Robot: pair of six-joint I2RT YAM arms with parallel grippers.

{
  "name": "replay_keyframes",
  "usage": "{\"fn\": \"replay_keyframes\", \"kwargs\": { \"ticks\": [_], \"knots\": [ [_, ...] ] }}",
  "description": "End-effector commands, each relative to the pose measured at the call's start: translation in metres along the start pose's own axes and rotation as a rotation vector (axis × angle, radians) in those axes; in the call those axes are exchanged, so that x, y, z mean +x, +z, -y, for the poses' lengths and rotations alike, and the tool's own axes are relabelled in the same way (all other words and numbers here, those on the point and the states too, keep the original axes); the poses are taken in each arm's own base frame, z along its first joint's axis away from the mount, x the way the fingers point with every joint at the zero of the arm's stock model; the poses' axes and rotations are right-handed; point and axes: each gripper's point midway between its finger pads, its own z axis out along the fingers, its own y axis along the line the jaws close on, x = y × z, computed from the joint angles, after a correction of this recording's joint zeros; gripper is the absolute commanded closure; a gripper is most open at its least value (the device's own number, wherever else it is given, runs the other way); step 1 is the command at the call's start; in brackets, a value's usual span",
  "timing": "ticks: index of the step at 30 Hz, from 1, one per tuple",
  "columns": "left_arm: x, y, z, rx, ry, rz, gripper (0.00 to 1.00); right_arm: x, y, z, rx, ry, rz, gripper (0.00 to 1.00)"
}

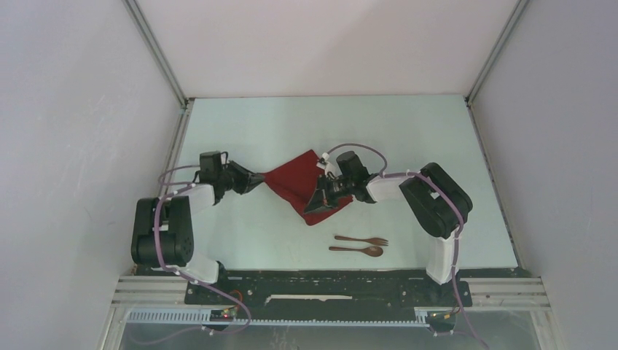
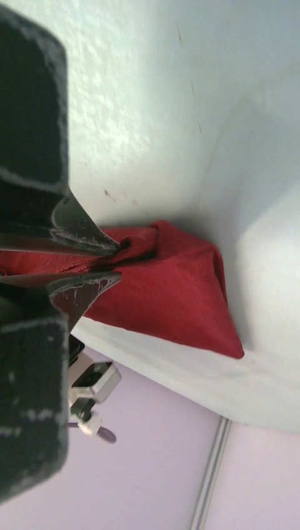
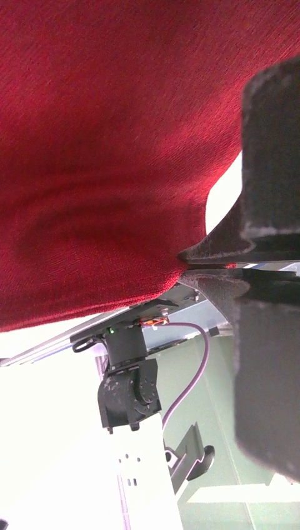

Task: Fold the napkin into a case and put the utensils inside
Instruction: Fold the square-folded napkin at the center of the board.

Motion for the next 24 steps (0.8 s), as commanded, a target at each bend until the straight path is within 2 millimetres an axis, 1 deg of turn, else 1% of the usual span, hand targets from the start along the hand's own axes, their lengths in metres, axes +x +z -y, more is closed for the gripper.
{"fn": "replay_keyframes", "kwargs": {
  "ticks": [1, 2, 5, 10, 18, 24],
  "knots": [
    [-0.011, -0.001, 0.029, -0.021, 0.116, 0.045, 0.83, -0.007, -0.016, -0.008, -0.007, 0.026, 0.063, 1.00],
    [-0.003, 0.004, 0.035, -0.025, 0.146, 0.026, 0.84, -0.005, -0.016, -0.005, 0.001, 0.039, 0.062, 1.00],
    [0.004, 0.014, 0.044, -0.059, 0.174, 0.004, 0.85, 0.000, -0.016, 0.007, 0.036, 0.068, 0.055, 1.00],
    [0.019, 0.034, 0.063, -0.063, 0.206, -0.047, 0.89, 0.005, -0.020, 0.019, 0.069, 0.083, 0.059, 1.00],
    [0.029, 0.063, 0.087, -0.066, 0.234, -0.083, 0.95, 0.007, -0.029, 0.035, 0.136, 0.072, 0.078, 1.00],
    [0.034, 0.082, 0.092, -0.079, 0.240, -0.108, 0.96, 0.005, -0.034, 0.047, 0.162, 0.076, 0.083, 1.00]
  ]
}}
